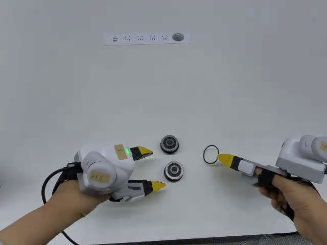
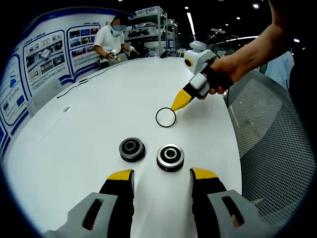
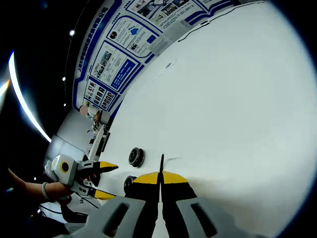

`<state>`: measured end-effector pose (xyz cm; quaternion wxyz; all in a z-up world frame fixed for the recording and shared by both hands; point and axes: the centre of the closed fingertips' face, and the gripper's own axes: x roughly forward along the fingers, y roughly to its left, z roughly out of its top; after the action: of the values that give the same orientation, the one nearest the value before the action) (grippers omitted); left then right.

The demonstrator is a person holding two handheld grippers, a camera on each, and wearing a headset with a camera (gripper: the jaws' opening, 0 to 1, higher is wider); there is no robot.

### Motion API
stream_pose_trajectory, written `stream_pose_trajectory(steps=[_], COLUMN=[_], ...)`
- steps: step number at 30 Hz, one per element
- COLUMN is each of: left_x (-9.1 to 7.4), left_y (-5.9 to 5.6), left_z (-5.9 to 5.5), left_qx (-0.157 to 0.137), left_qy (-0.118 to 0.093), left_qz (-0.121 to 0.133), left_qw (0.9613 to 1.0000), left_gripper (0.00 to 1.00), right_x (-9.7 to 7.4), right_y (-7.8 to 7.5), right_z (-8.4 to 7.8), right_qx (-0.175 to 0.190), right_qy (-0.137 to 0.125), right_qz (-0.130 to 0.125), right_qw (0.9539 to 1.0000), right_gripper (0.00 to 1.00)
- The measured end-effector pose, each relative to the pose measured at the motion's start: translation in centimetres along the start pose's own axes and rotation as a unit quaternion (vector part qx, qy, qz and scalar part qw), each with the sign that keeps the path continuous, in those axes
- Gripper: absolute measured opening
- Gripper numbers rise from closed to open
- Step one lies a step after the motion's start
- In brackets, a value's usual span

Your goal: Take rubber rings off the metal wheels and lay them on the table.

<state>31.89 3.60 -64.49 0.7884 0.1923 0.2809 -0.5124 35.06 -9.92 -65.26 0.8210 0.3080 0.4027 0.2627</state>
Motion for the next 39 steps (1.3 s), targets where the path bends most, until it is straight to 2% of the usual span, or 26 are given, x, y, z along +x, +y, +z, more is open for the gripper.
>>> stream_pose_trajectory(steps=[4, 9, 12, 16, 23, 26, 30, 32, 39], left_x=[0.0, 0.0, 0.0, 0.0, 0.1, 0.1, 0.1, 0.1, 0.4], left_y=[-0.1, -0.2, -0.2, -0.2, -0.1, -0.1, 0.0, -0.1, -0.4], left_z=[0.0, 0.2, 0.2, 0.3, 0.3, 0.3, 0.4, 0.6, 0.9], left_qx=[0.001, -0.001, -0.002, -0.001, -0.002, -0.002, -0.003, -0.001, 0.005], left_qy=[0.000, -0.001, -0.001, -0.001, -0.003, -0.004, -0.005, -0.005, -0.006], left_qz=[-0.001, -0.001, -0.001, -0.001, -0.002, -0.002, -0.003, -0.002, -0.009], left_qw=[1.0000, 1.0000, 1.0000, 1.0000, 1.0000, 1.0000, 1.0000, 1.0000, 0.9999], left_gripper=[0.46, 0.46, 0.46, 0.45, 0.45, 0.44, 0.42, 0.41, 0.35], right_x=[-0.1, 0.0, 0.1, 0.2, 0.3, 0.2, 0.3, 0.3, 0.7], right_y=[-0.7, -0.7, -1.0, -0.6, -1.0, -0.9, 0.3, 0.9, 1.7], right_z=[-0.3, -0.5, -0.3, -0.3, -0.3, 0.0, 0.6, 0.7, 0.5], right_qx=[-0.023, -0.078, -0.118, -0.148, -0.196, -0.192, -0.189, -0.194, -0.195], right_qy=[0.010, 0.022, 0.026, 0.034, 0.045, 0.036, 0.021, 0.014, 0.013], right_qz=[-0.020, -0.040, -0.056, -0.063, -0.073, -0.068, -0.051, -0.043, -0.026], right_qw=[0.9995, 0.9959, 0.9912, 0.9865, 0.9768, 0.9783, 0.9804, 0.9800, 0.9804], right_gripper=[0.02, 0.02, 0.04, 0.07, 0.21, 0.26, 0.31, 0.35, 0.36])
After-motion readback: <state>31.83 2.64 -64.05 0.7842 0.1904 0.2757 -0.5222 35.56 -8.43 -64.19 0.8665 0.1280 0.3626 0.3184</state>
